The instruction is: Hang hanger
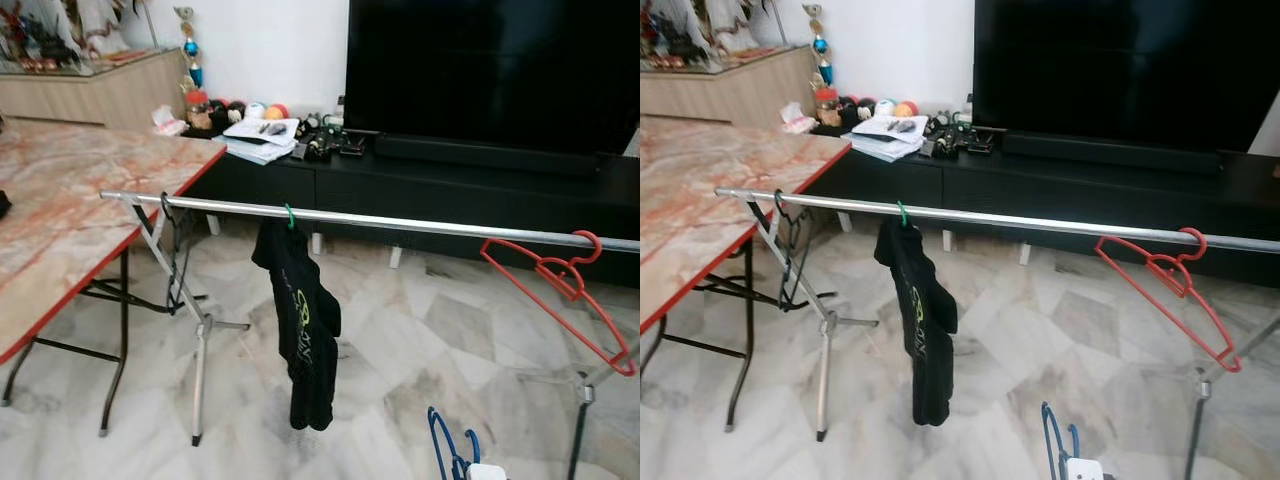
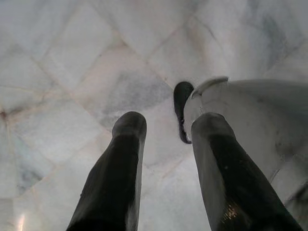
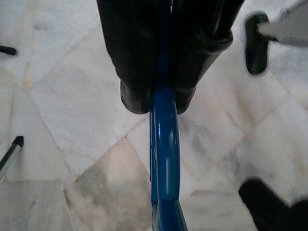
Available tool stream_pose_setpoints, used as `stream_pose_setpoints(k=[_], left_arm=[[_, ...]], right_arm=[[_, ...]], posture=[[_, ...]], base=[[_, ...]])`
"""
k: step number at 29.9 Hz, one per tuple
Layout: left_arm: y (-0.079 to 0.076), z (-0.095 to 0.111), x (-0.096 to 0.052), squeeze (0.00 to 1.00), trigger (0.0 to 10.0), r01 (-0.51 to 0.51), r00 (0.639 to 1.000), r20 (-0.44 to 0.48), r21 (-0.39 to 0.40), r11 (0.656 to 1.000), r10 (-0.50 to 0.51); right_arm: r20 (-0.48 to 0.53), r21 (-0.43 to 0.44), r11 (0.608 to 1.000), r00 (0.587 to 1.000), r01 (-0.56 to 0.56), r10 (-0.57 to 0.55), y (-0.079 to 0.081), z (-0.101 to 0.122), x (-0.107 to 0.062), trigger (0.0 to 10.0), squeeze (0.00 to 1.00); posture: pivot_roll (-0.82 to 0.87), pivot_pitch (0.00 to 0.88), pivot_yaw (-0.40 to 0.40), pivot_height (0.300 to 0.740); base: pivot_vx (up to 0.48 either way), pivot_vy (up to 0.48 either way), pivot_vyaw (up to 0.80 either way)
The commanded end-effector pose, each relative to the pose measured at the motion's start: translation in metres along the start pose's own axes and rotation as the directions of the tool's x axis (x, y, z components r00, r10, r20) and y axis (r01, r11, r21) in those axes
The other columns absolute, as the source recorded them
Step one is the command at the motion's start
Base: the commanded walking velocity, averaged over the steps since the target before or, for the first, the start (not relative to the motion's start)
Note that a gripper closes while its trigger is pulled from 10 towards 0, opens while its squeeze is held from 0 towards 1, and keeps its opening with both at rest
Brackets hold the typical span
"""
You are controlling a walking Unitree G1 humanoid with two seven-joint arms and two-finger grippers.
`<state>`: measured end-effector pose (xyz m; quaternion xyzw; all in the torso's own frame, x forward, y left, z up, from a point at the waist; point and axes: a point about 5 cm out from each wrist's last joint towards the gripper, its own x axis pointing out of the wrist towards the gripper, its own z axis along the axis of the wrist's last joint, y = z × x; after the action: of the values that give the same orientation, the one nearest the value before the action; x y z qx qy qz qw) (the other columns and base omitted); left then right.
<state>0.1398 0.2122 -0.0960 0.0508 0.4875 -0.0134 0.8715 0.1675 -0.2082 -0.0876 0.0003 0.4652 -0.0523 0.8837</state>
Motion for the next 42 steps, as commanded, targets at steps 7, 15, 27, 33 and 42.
stream_pose_setpoints(k=[7,15,27,33,42], left_arm=[[0.004,-0.01,-0.003,0.0,10.0,-0.006,1.0,-0.02,-0.013,1.0,0.006],[0.005,-0.01,-0.003,0.0,10.0,-0.007,1.0,-0.026,-0.004,1.0,0.007],[0.003,-0.008,-0.002,0.0,10.0,-0.001,1.0,-0.02,0.001,1.0,0.001],[0.002,-0.004,-0.001,0.0,10.0,0.008,1.0,-0.002,0.003,1.0,-0.008],[0.002,-0.005,-0.002,0.0,10.0,0.035,0.999,-0.006,0.025,0.999,-0.034]], right_arm=[[0.007,0.005,1.0,1.0,-0.012,0.012,0.009,0.001,0.001,10.0,0.0],[-0.002,0.04,0.999,1.0,0.02,-0.02,-0.007,-0.006,-0.002,10.0,0.0],[0.036,0.043,0.999,0.999,0.012,-0.014,-0.003,0.007,0.001,10.0,0.0],[0.043,0.049,0.999,0.999,0.0,-0.002,0.01,0.009,0.002,10.0,0.0],[0.097,0.067,0.998,0.995,-0.013,0.006,0.018,0.025,0.004,10.0,0.0]], posture=[[0.1,0.0,-0.013,0.74],[0.11,0.0,-0.021,0.74],[0.11,0.0,-0.021,0.74],[0.11,0.0,-0.019,0.74],[0.11,0.0,-0.019,0.74]], base=[[0.149,0.0,0.34],[0.34,0.0,0.0],[0.367,0.0,0.0],[0.386,0.0,0.0],[0.085,0.0,0.0]])
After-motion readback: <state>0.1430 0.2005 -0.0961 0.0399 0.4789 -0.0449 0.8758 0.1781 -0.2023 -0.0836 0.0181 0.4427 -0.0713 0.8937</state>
